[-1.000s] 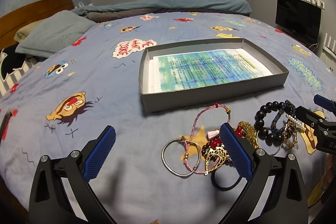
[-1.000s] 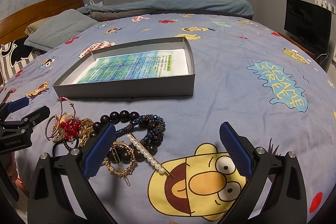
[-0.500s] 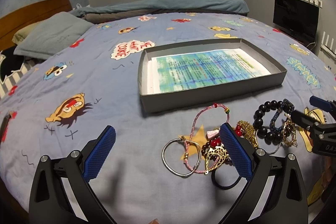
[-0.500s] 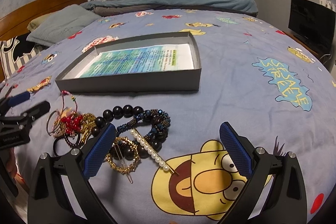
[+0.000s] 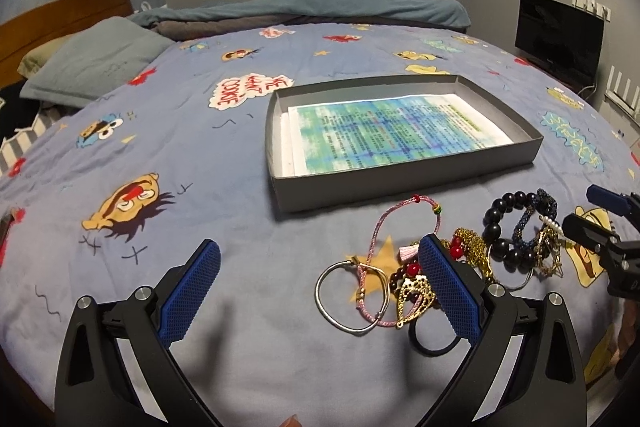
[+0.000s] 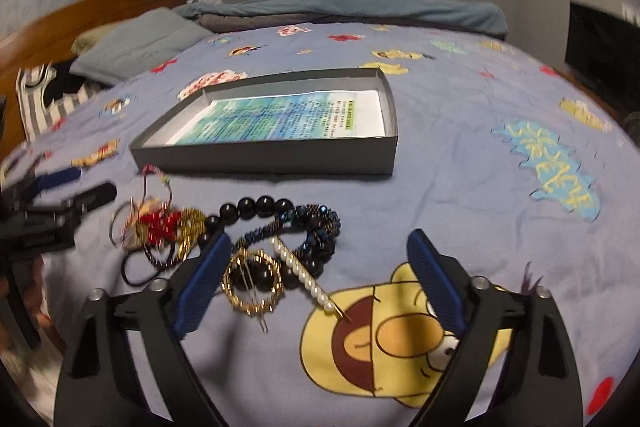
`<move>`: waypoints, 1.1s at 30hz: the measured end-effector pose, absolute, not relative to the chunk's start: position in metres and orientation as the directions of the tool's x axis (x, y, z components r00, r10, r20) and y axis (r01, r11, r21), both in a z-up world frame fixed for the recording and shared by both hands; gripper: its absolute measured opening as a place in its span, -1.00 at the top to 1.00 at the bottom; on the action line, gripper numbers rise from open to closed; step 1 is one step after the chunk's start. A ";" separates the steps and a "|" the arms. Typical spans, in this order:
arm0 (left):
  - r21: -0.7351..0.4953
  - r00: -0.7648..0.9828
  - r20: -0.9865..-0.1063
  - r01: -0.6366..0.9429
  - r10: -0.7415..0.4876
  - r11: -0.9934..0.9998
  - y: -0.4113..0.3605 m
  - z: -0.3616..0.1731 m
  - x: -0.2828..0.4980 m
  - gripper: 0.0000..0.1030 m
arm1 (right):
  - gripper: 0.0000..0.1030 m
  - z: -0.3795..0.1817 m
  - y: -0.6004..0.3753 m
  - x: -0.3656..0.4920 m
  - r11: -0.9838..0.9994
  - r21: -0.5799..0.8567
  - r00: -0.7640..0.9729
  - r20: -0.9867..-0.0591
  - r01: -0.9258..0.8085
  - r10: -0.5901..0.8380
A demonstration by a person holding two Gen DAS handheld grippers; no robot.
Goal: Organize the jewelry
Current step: 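Close the right gripper on the pearl hairpin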
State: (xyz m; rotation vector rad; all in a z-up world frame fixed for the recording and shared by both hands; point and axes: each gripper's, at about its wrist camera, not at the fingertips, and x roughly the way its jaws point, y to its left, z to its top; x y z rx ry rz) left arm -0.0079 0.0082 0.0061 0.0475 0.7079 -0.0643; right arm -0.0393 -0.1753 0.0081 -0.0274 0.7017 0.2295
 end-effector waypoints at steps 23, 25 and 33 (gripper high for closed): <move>0.003 0.757 -0.650 0.080 -0.059 0.997 0.022 0.009 -0.011 -0.89 | 0.83 -0.015 -0.165 -0.050 0.944 -0.047 0.667 -0.719 -0.327 0.195; -0.005 0.751 -0.656 0.091 -0.072 0.996 0.023 0.009 -0.012 -0.86 | 0.86 -0.014 -0.164 -0.051 0.942 -0.048 0.666 -0.719 -0.333 0.199; -0.021 0.699 -0.698 0.200 -0.158 0.980 0.014 -0.001 -0.019 -0.52 | 0.89 0.001 -0.173 -0.050 0.951 0.002 0.702 -0.674 -0.311 0.231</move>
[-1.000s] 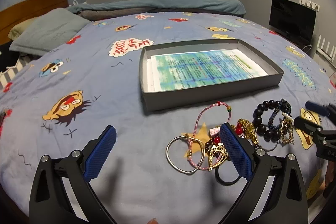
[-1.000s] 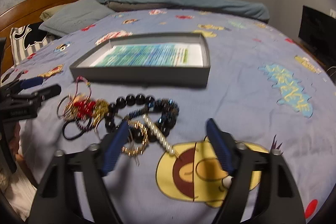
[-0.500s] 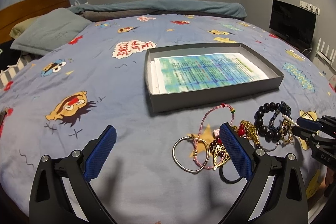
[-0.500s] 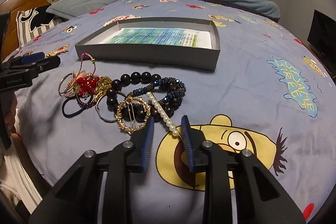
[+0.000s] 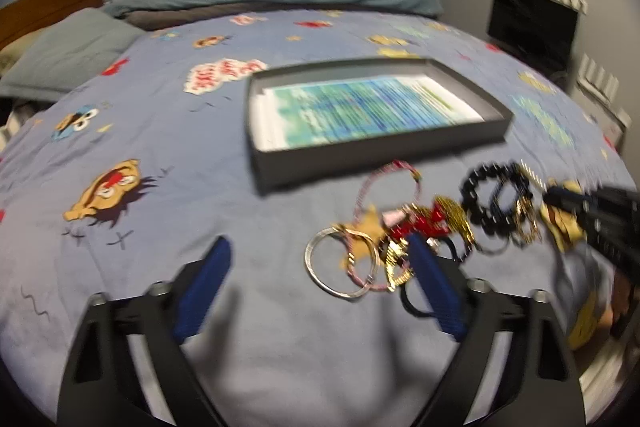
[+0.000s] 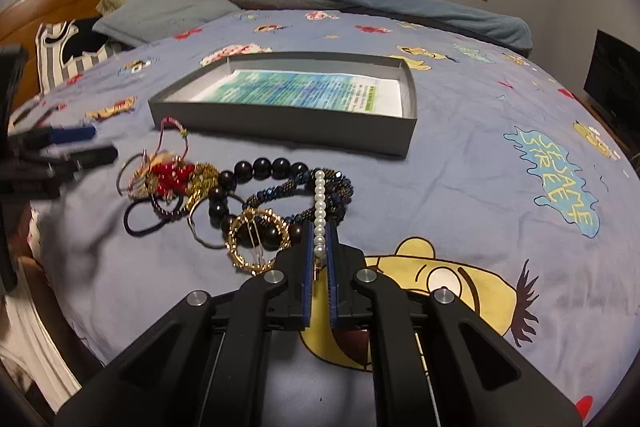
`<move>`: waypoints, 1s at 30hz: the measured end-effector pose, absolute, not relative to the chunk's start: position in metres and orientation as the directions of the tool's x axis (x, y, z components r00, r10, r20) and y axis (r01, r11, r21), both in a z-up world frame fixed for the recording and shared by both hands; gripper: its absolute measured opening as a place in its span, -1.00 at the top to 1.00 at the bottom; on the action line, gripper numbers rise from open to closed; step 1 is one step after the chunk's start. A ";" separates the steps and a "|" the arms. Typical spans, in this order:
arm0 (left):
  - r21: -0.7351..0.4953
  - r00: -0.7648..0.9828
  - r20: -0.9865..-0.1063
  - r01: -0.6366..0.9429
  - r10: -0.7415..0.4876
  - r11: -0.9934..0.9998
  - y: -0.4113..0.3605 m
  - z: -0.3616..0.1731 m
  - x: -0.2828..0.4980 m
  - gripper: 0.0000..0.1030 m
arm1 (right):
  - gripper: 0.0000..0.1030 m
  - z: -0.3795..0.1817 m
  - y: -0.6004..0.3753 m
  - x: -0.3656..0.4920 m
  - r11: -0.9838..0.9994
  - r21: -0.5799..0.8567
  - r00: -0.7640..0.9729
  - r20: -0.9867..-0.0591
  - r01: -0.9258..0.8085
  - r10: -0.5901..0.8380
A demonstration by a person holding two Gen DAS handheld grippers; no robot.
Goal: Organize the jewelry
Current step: 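Close the right gripper on the pearl hairpin, then close the left gripper on the silver bangle while the right holds the hairpin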
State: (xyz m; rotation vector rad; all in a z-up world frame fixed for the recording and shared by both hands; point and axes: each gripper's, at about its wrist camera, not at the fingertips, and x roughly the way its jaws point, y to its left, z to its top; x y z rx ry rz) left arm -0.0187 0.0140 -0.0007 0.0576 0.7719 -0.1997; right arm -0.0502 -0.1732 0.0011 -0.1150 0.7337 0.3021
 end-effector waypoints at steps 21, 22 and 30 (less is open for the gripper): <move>-0.021 0.593 -0.786 0.260 -0.176 0.965 0.003 -0.027 -0.003 -0.06 | 0.89 0.006 -0.176 -0.053 0.950 0.021 0.712 -0.656 -0.313 0.249; -0.010 0.590 -0.789 0.264 -0.170 0.965 0.001 -0.029 -0.002 -0.06 | 0.89 0.006 -0.176 -0.053 0.950 0.020 0.712 -0.657 -0.312 0.248; -0.010 0.590 -0.788 0.271 -0.174 0.962 0.003 -0.027 -0.003 0.06 | 0.89 0.007 -0.177 -0.053 0.951 0.025 0.716 -0.652 -0.309 0.250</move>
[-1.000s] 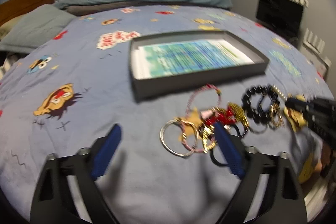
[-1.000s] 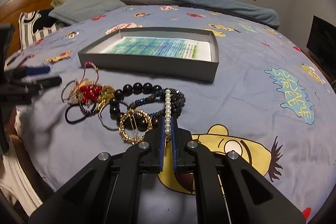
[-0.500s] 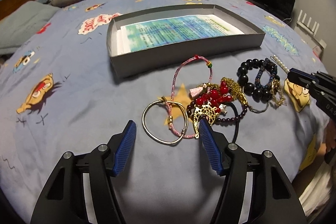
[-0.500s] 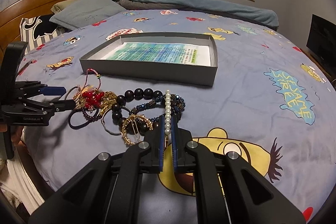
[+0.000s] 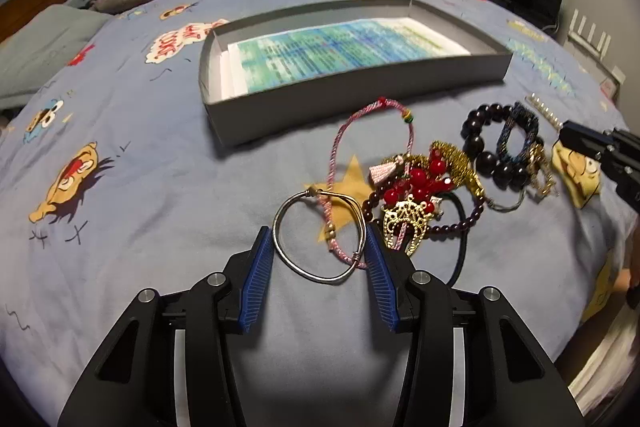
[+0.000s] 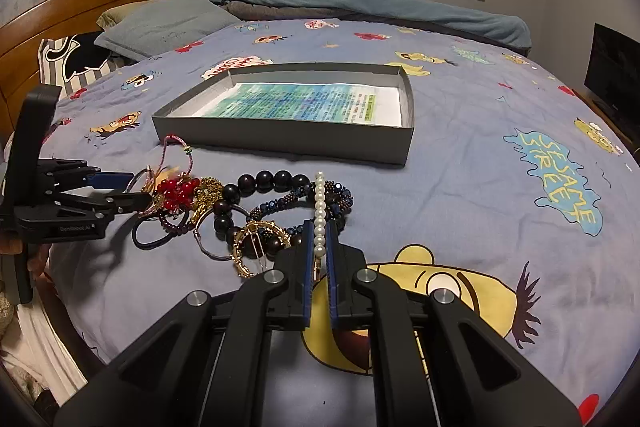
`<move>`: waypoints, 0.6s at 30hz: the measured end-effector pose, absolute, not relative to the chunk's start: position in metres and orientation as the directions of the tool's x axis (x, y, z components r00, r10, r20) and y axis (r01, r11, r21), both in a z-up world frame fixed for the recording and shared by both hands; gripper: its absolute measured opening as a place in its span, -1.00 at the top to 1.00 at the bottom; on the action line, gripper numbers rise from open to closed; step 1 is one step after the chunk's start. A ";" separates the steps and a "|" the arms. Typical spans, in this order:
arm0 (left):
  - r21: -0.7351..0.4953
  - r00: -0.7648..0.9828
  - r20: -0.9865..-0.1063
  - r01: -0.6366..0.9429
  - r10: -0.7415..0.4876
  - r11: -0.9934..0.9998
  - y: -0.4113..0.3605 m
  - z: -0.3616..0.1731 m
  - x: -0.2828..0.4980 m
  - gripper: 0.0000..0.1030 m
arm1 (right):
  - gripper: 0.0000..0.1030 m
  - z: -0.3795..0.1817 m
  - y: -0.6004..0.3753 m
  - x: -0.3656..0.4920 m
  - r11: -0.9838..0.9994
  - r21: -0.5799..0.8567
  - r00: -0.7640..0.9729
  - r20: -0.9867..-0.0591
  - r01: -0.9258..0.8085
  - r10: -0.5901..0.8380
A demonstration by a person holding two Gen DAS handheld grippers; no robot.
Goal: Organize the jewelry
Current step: 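Close the left gripper on the silver bangle while the right holds the hairpin, then carry the bangle and hairpin into the grey box and open both grippers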
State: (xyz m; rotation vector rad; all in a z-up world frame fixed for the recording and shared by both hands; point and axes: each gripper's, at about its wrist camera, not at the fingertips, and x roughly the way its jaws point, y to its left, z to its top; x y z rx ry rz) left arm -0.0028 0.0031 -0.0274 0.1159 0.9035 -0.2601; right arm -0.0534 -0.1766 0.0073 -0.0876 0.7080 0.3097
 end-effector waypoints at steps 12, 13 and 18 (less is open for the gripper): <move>-0.003 0.638 -0.744 0.293 -0.197 0.956 0.000 0.009 -0.007 0.06 | 0.89 0.025 -0.179 -0.044 0.953 0.044 0.743 -0.615 -0.300 0.262; -0.009 0.639 -0.742 0.296 -0.205 0.955 0.000 0.015 -0.003 0.06 | 0.89 0.028 -0.180 -0.039 0.953 0.046 0.746 -0.612 -0.298 0.263; -0.019 0.642 -0.737 0.294 -0.212 0.956 0.005 0.036 0.031 0.06 | 0.89 0.042 -0.183 0.002 0.951 0.075 0.734 -0.619 -0.299 0.280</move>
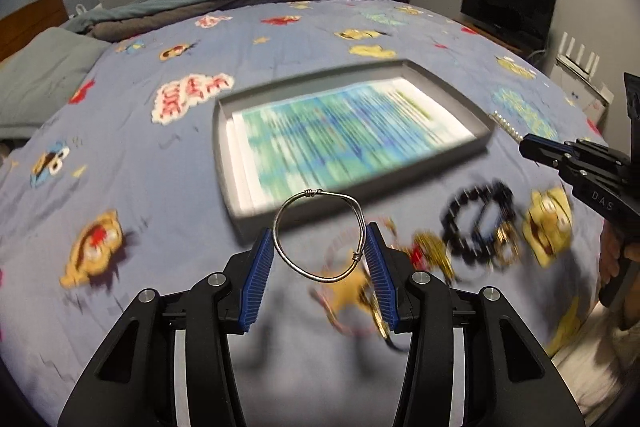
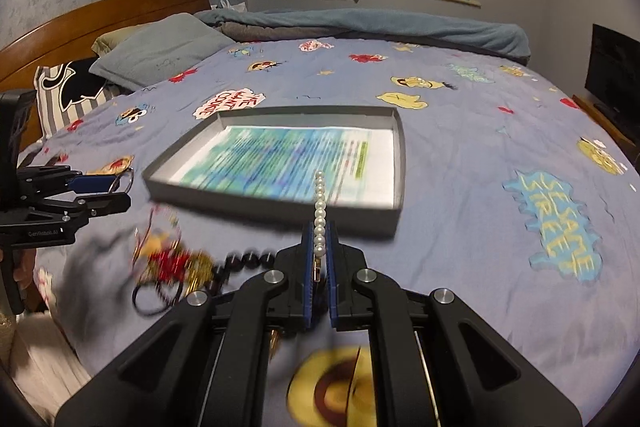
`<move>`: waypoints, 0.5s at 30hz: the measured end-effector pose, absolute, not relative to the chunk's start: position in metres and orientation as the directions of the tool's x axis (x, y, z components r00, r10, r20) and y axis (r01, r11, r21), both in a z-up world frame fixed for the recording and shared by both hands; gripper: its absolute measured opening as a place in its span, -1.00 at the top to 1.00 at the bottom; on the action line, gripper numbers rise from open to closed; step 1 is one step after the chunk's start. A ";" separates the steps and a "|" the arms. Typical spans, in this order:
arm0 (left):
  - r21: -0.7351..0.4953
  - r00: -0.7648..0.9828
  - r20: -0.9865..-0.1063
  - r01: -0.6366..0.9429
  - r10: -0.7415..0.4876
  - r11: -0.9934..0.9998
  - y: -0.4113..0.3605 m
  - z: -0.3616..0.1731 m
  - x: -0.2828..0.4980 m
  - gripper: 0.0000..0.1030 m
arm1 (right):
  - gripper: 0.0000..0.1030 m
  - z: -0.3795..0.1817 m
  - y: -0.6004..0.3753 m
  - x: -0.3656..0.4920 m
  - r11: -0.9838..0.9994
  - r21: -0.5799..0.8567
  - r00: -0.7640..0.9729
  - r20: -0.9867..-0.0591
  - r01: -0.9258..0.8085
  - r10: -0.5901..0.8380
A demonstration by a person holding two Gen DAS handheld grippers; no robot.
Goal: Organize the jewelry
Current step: 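Carry the bangle and hairpin into the grey box and open both grippers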
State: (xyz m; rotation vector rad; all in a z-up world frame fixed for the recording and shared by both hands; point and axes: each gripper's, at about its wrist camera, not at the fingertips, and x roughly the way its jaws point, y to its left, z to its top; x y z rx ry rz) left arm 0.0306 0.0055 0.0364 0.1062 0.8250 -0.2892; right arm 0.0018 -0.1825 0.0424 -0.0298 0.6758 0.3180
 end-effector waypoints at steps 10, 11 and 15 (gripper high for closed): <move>-0.043 0.645 -0.744 0.214 -0.174 0.976 0.007 0.042 0.141 0.06 | 0.89 0.050 -0.174 0.107 0.975 0.064 0.746 -0.633 -0.214 0.206; -0.044 0.643 -0.747 0.204 -0.167 0.978 0.007 0.040 0.149 0.06 | 0.89 0.048 -0.174 0.117 0.977 0.056 0.745 -0.639 -0.204 0.192; -0.088 0.616 -0.767 0.178 -0.180 0.980 0.008 0.027 0.183 0.06 | 0.89 0.043 -0.182 0.145 0.980 0.078 0.735 -0.651 -0.182 0.188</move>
